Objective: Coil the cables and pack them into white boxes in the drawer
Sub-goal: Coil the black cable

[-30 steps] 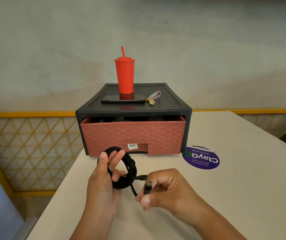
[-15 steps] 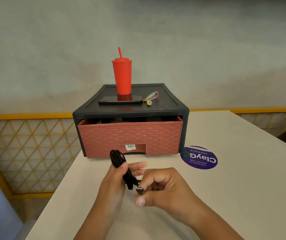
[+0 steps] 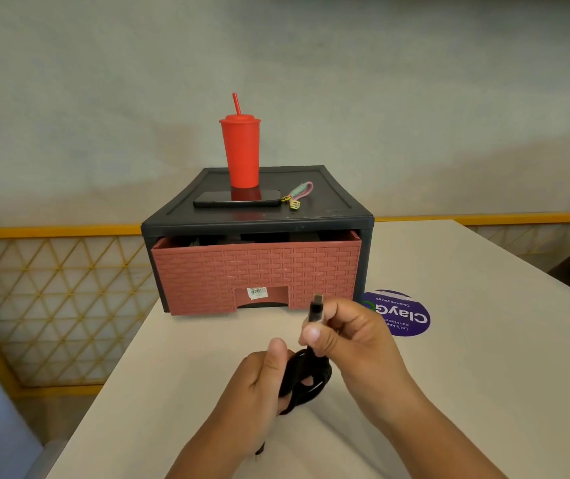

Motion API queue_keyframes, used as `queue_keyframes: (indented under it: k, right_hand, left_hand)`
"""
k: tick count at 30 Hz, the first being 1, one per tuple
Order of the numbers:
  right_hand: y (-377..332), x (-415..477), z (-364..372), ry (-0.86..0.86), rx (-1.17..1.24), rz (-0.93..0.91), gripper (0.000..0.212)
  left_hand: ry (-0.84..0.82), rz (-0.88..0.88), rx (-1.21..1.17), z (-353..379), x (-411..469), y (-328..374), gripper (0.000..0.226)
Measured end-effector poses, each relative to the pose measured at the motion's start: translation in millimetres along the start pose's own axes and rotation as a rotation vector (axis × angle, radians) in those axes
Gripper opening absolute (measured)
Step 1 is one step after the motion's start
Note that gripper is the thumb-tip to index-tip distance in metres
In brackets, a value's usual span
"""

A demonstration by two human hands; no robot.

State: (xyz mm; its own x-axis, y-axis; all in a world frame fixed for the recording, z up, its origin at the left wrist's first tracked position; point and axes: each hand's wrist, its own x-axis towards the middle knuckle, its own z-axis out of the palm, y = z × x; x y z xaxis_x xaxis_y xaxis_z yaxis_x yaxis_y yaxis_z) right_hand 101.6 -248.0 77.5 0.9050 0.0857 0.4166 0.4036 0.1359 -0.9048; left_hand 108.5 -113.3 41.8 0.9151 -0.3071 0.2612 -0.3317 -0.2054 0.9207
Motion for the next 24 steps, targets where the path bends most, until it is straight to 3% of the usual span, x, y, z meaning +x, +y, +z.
queue_keyframes:
  k: [3, 5, 10, 14, 18, 24]
  right_hand:
    - [1.3, 2.7, -1.4, 0.089, -0.005, 0.046, 0.018]
    - [6.1, 4.3, -2.4, 0.113, -0.032, 0.082, 0.021]
    - [15.5, 7.2, -6.5, 0.141, -0.021, 0.226, 0.008]
    - [20.4, 7.5, -8.1, 0.105, -0.14, 0.192, 0.041]
    - [22.6, 5.1, -13.2, -0.102, -0.266, 0.151, 0.03]
    - [25.4, 2.8, -20.2, -0.393, -0.26, 0.22, 0.073]
  left_hand:
    - [-0.114, 0.025, -0.04, 0.0, -1.5, 2.4, 0.075]
    - [-0.136, 0.069, 0.023, 0.1, -0.2, -2.8, 0.072]
    - [-0.08, -0.052, 0.098, 1.3, 1.2, -4.4, 0.036]
    - [-0.109, -0.123, 0.017, 1.1, 0.3, 0.3, 0.038]
    - [-0.025, -0.148, -0.159, -7.5, 2.2, 2.6, 0.041]
    - [-0.035, -0.189, -0.3, -19.8, 2.8, 1.1, 0.043]
